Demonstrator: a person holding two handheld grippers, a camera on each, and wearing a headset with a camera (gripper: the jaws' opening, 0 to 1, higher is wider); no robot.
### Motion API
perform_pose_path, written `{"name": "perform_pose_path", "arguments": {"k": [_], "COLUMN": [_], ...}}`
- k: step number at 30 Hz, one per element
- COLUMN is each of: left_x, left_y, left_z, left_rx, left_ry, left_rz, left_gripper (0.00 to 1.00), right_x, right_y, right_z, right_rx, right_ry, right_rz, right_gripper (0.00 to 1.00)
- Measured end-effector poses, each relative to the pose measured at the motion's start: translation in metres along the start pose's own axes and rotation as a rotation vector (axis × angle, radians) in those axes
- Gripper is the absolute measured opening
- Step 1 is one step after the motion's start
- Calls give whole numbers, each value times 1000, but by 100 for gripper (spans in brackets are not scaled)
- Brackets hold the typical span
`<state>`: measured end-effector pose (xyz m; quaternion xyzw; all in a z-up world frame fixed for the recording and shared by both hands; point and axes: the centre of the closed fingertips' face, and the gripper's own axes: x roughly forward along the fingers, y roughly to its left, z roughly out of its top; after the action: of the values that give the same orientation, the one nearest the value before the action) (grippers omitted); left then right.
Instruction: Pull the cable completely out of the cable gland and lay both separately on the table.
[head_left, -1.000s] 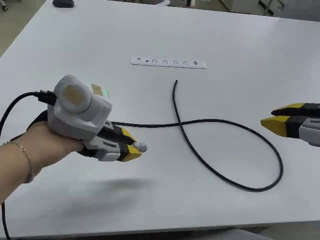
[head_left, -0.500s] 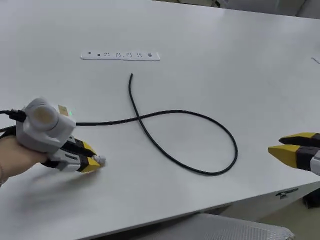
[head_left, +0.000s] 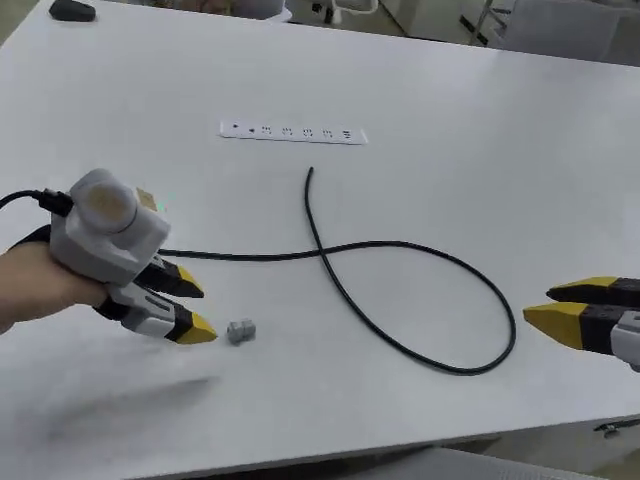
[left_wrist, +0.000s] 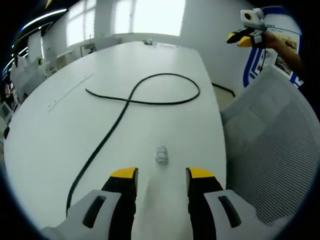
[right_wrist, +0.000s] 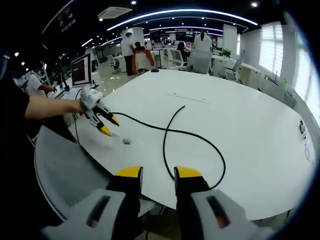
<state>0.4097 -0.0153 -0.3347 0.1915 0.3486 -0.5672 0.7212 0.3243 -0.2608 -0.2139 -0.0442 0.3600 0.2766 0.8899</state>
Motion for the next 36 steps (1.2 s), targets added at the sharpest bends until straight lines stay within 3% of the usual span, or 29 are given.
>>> {"name": "perform_pose_path", "arguments": {"k": [2,6,11,14,16,17,18,20,22,27,29,31,33,36], "left_x": [-29,-82,-136,-161,-173,-178,-180,-179,-174,-159,-160,-156,-151,-151], "left_y": [-3,-26,-46,-52,-58,-63,-65,-72,-85,-103,-102,-106,-107,-107], "left_z": [-1,13,9,0,-7,-9,-10,-11,-9,-19,-20,-27,-37,-38], "left_rx": [-85,-173,-257,-304,-348,-373,-400,-419,-479,-501,-562,-565,-560,-575], "left_ry": [24,-71,-146,-178,-198,-227,-260,-288,-353,-346,-397,-385,-337,-340], "left_rz": [57,91,177,247,288,311,334,341,340,370,426,434,447,442], "left_gripper": [42,47,52,54,51,48,47,49,51,55,59,59,59,61], "right_x": [7,23,33,35,33,32,31,27,24,21,21,21,24,26], "right_y": [9,29,57,62,64,65,66,68,68,67,67,70,72,77], "right_z": [-1,-3,-22,-34,-40,-42,-45,-53,-59,-70,-64,-63,-64,-64], "right_rx": [-10,-33,-90,-87,-72,-58,-45,-23,-6,98,132,156,161,163], "right_ry": [13,43,127,160,167,169,173,181,185,184,141,134,133,135], "right_rz": [44,135,258,272,275,277,279,279,277,254,243,261,254,266], "right_gripper": [28,30,33,34,35,35,36,39,42,44,44,47,48,51]}}
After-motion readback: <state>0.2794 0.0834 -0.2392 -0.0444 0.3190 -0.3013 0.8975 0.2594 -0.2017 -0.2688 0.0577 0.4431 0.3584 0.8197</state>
